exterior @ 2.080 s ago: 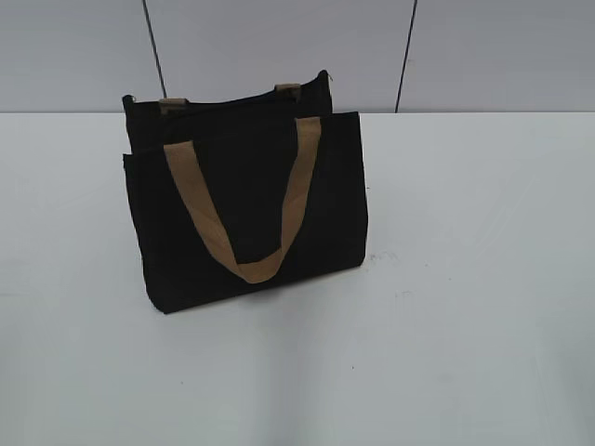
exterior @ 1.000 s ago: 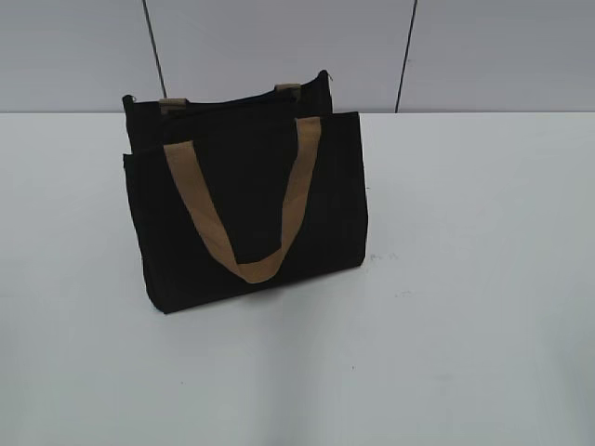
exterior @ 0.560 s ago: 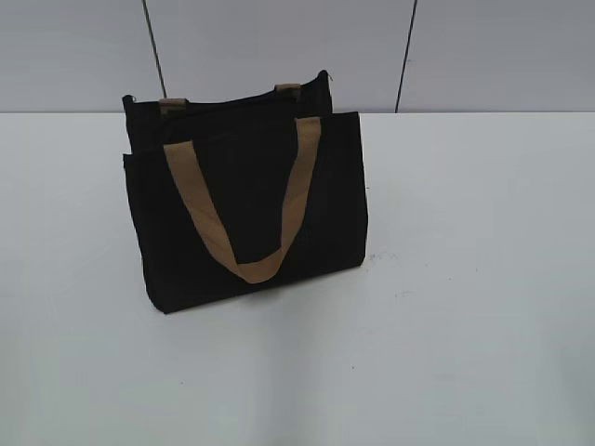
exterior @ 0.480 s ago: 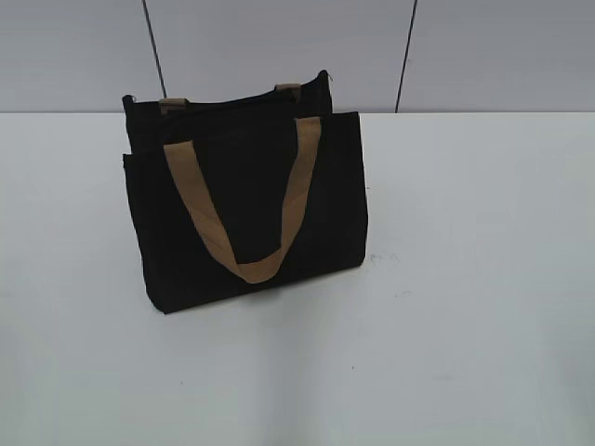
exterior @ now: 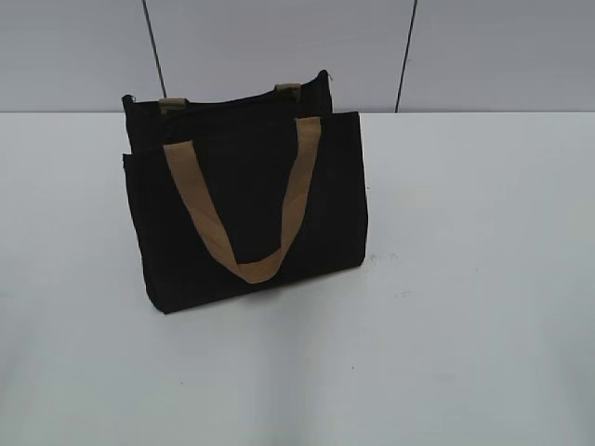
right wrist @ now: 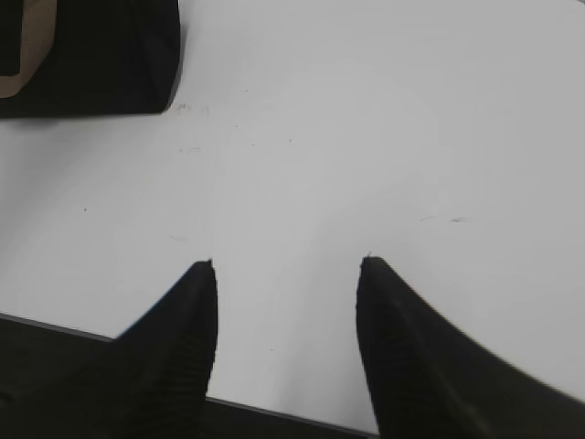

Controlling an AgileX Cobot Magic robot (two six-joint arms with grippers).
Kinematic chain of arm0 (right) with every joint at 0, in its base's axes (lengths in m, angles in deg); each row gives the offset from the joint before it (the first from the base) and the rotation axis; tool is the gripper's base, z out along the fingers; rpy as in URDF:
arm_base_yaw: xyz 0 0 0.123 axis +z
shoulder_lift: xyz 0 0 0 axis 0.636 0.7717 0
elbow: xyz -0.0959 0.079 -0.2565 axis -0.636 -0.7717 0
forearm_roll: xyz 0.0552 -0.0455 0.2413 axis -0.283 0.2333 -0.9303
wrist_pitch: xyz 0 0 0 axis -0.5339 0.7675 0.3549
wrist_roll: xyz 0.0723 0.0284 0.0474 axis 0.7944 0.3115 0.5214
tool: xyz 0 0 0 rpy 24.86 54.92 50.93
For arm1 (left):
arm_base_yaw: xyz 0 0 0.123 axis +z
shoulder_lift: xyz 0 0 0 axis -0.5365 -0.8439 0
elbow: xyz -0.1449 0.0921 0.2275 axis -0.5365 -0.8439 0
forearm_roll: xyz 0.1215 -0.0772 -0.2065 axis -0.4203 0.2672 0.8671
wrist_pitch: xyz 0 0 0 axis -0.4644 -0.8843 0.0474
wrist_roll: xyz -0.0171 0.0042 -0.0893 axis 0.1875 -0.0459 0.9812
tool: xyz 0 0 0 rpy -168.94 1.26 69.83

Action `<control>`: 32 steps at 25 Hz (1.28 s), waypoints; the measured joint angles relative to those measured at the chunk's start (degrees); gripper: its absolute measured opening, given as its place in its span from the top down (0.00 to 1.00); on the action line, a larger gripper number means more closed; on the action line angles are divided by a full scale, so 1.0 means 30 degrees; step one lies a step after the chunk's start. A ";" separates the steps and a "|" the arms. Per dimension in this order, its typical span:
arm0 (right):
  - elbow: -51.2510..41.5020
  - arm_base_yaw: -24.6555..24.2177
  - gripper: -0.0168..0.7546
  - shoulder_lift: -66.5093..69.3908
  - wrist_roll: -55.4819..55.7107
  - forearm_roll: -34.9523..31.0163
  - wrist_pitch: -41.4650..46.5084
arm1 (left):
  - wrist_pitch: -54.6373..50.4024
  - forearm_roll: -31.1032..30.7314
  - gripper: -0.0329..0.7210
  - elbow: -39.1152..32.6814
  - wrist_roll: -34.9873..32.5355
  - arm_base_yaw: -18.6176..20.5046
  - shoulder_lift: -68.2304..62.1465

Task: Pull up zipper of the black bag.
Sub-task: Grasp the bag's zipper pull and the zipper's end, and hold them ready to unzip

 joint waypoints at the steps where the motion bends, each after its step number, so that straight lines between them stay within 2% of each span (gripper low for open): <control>1: 0.0000 0.0000 0.47 0.0000 0.0000 0.0000 0.0000 | 0.0428 -0.0040 0.42 0.0155 -0.0053 0.0000 -0.0444; 12: 0.0000 0.0000 0.47 0.0000 0.0000 0.0000 0.0000 | 0.4950 0.0052 0.50 0.0329 -0.3641 0.0000 -0.8369; 14: 0.0000 0.0000 0.47 0.0000 0.0000 0.0000 0.0000 | 0.5805 0.0305 0.50 0.0329 -0.4971 0.0000 -0.9929; 16: 0.0000 0.0000 0.47 0.0000 0.0000 0.0000 0.0000 | 0.6840 0.1336 0.50 0.0329 -0.7156 -0.0022 -1.1452; 20: 0.0000 0.0000 0.47 0.0000 0.0000 0.0000 0.0000 | 0.9125 0.5130 0.50 0.0329 -1.2215 -0.0022 -1.4525; 26: 0.0000 0.0000 0.47 0.0000 0.0000 0.0000 0.0000 | 0.9639 1.0545 0.50 0.0329 -2.1031 -0.0022 -1.8505; 32: 0.0000 0.0000 0.47 0.0000 0.0000 0.0000 0.0000 | 1.0863 1.7062 0.50 0.0336 -3.0412 -0.0022 -2.2059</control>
